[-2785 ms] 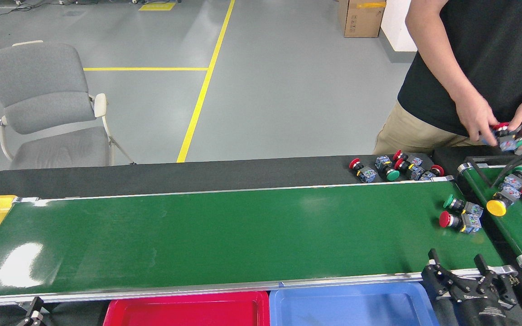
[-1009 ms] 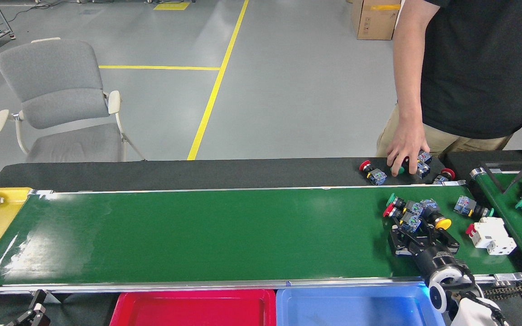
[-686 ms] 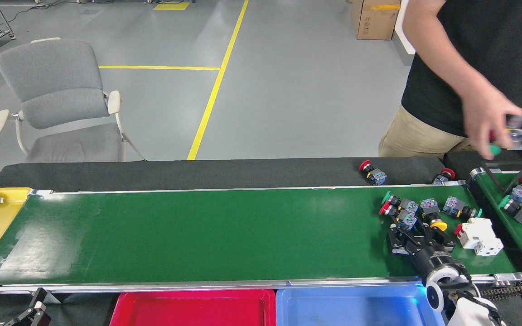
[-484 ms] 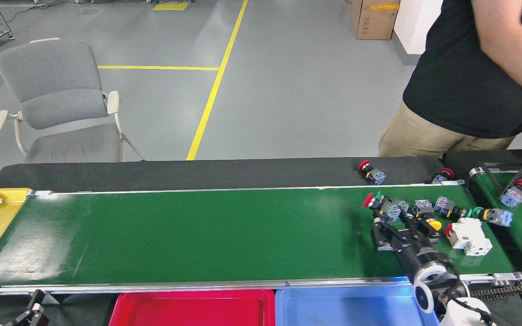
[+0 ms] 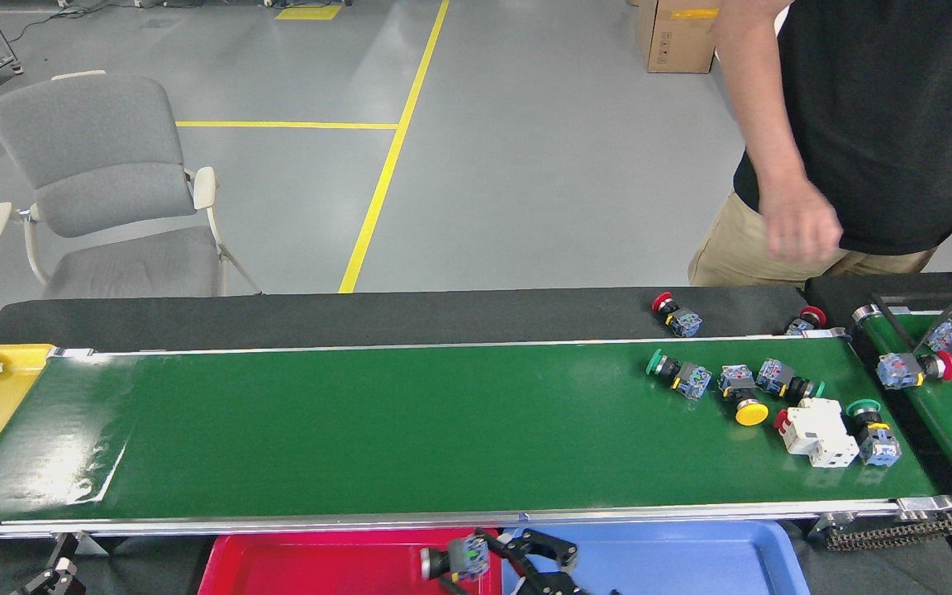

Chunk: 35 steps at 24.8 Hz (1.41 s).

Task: Pick switch part from conveyor to tray

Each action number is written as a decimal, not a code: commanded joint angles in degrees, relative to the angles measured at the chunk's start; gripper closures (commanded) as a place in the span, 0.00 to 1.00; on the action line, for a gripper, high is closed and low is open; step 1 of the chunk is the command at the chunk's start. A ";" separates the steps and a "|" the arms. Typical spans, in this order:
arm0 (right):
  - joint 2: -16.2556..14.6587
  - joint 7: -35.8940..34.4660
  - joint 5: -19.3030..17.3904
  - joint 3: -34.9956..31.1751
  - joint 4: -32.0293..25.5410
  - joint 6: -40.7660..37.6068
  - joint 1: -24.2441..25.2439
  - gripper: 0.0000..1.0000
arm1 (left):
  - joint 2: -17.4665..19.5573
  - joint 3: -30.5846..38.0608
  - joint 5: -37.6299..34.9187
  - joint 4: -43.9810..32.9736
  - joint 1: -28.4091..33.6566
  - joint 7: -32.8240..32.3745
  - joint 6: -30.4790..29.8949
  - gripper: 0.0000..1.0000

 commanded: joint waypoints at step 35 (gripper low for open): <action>3.62 -3.02 1.44 -30.39 13.18 25.27 -7.20 0.01 | 0.46 -0.22 -0.14 -0.16 -0.95 0.33 0.07 0.00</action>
